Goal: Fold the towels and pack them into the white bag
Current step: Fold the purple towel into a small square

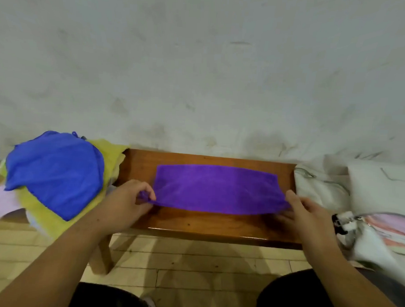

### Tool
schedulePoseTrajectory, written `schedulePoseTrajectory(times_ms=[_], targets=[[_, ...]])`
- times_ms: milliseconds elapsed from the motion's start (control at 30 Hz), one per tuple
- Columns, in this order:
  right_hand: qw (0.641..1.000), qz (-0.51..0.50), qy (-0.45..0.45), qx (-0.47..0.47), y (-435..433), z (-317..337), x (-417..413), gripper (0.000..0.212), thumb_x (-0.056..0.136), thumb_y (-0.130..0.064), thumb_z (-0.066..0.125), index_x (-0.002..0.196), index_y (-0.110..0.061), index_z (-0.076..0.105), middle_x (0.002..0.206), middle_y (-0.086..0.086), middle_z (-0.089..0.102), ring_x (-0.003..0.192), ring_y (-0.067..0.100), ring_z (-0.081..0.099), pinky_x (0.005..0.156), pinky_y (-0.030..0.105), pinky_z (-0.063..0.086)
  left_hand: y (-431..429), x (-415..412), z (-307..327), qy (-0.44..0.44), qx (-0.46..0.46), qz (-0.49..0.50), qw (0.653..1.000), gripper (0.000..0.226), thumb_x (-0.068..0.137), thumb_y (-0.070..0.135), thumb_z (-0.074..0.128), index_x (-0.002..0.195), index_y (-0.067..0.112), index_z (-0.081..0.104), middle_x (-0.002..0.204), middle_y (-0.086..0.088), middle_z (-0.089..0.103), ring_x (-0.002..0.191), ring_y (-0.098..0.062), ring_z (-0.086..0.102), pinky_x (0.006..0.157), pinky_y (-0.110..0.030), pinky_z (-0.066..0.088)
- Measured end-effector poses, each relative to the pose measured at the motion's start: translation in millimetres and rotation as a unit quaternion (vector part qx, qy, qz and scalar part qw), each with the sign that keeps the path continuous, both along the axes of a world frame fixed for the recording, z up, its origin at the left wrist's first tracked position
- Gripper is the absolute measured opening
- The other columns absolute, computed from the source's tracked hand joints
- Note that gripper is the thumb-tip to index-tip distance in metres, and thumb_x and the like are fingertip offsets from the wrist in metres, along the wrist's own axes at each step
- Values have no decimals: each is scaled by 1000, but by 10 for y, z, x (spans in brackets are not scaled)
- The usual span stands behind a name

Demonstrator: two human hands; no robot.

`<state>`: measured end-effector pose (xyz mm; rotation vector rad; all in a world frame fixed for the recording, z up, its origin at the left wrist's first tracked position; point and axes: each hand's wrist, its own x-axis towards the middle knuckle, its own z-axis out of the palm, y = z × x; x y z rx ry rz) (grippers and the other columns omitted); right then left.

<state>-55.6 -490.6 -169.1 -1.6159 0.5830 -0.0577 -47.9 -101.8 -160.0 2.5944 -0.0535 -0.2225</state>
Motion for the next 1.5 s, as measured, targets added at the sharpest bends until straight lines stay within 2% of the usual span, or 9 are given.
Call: schedulePoseTrajectory(times_ms=[167,300,500,733,900,1033,1233,1367,1500], targets=[[996,14,80,-40,-32,-235,-35,38,87,-23,80,114,-4,61,102,18,70,67,24,73,71,44,62,12,-76,-56,110,57,-42,991,18,83,52,74,94,40,66,120,15,43,114,-6,46,98,-22,31],[990,29,130,-46,-73,-216,-60,58,86,-15,81,134,-1,53,79,20,72,61,27,67,71,46,61,-110,-12,16,33,69,-3,997,24,90,61,61,94,37,62,119,12,41,114,-9,43,96,-26,32],[991,42,115,-55,149,-42,-37,14,93,-20,73,100,-12,64,91,15,70,75,25,68,85,49,61,-391,102,-140,-13,48,-82,995,40,94,44,64,131,36,51,146,7,36,134,-17,35,111,-32,35],[990,-62,53,112,272,103,180,6,99,-8,58,105,-8,59,107,11,65,97,21,67,90,41,58,-797,104,-248,-6,155,-109,982,67,97,51,53,155,30,26,163,-3,20,148,-25,22,113,-42,38],[978,-166,13,125,219,257,368,10,92,-14,58,102,-14,59,75,1,51,63,12,51,56,28,49,-1116,85,-190,3,80,-137,987,65,99,49,52,155,29,28,164,-2,19,150,-24,18,119,-44,31],[984,-162,-61,-37,450,403,377,9,99,-22,52,103,-15,56,75,-1,54,61,10,48,52,21,43,-994,254,-50,-34,-60,-26,997,39,100,27,54,139,26,53,139,3,54,123,-12,51,101,-24,46],[950,138,-136,-245,1149,143,137,19,95,-14,64,88,-27,52,119,-13,59,104,2,56,75,2,39,-624,396,-83,139,-232,93,958,26,99,20,60,125,21,61,104,4,71,92,-12,70,84,-31,60],[851,342,-132,-376,1412,-248,-12,27,90,-19,70,88,-35,48,139,-13,53,136,3,41,106,19,38,-695,392,-122,174,-280,106,938,38,97,18,62,134,15,56,99,1,74,90,-14,71,81,-30,58],[842,352,-139,-385,1471,-330,-7,24,88,-21,71,92,-32,51,134,-12,56,132,7,45,110,36,43,-734,415,-124,164,-263,118,943,43,97,22,64,137,16,51,99,-1,73,89,-12,71,84,-31,60]])
